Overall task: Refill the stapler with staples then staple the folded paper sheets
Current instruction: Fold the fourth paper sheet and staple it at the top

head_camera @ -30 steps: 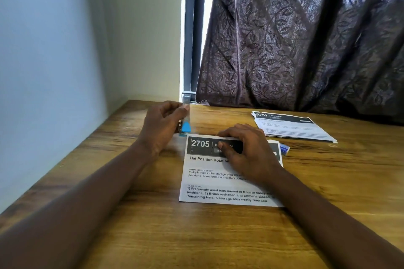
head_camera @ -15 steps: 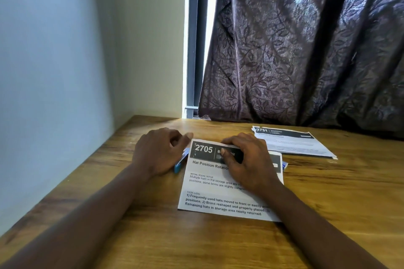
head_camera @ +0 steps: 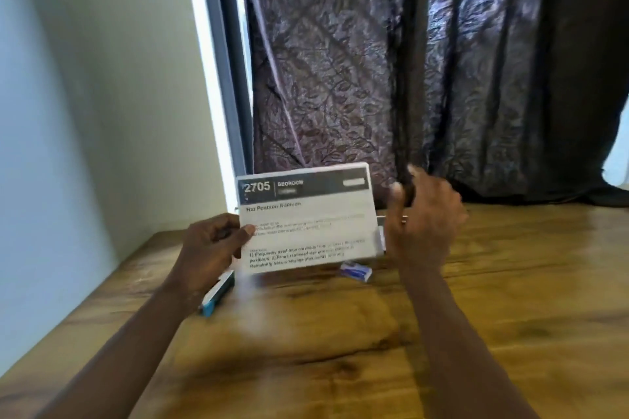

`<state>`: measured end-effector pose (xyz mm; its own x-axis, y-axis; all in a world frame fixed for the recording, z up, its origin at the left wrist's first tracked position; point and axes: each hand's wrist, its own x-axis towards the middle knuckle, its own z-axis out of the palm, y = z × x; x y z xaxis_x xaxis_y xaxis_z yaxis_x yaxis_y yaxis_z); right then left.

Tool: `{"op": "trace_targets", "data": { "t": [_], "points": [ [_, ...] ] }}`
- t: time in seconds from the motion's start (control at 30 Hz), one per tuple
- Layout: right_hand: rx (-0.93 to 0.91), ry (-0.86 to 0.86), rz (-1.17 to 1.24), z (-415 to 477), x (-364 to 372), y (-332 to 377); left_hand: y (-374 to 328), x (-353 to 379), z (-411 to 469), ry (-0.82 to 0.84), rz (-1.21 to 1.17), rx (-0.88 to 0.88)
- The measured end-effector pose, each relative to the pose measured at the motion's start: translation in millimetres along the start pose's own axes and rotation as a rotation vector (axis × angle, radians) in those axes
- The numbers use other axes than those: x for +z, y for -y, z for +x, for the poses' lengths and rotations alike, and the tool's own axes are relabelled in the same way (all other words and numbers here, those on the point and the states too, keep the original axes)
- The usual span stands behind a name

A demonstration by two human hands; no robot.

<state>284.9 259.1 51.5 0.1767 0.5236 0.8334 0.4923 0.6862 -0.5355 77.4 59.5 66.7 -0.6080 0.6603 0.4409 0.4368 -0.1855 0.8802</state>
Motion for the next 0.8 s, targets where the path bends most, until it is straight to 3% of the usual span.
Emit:
{"op": "trace_targets", "data": {
  "t": [0.13, 0.33, 0.6, 0.8],
  "points": [
    [0.351, 0.138, 0.025, -0.2, -5.3, -52.2, 2.9, 46.6, 37.2, -0.074, -0.145, -0.135],
    [0.573, 0.186, 0.025, -0.5, 6.0, -75.4, 37.0, 115.8, 79.2, -0.082, -0.326, -0.333],
    [0.605, 0.45, -0.336, 4.5, 28.2, -89.5, 79.1, 156.8, 102.4, -0.014, 0.004, -0.337],
    [0.483, 0.643, -0.494, 1.7, 35.2, -92.4, 86.3, 166.1, 95.6, -0.013, 0.493, -0.142]
  ]
}}
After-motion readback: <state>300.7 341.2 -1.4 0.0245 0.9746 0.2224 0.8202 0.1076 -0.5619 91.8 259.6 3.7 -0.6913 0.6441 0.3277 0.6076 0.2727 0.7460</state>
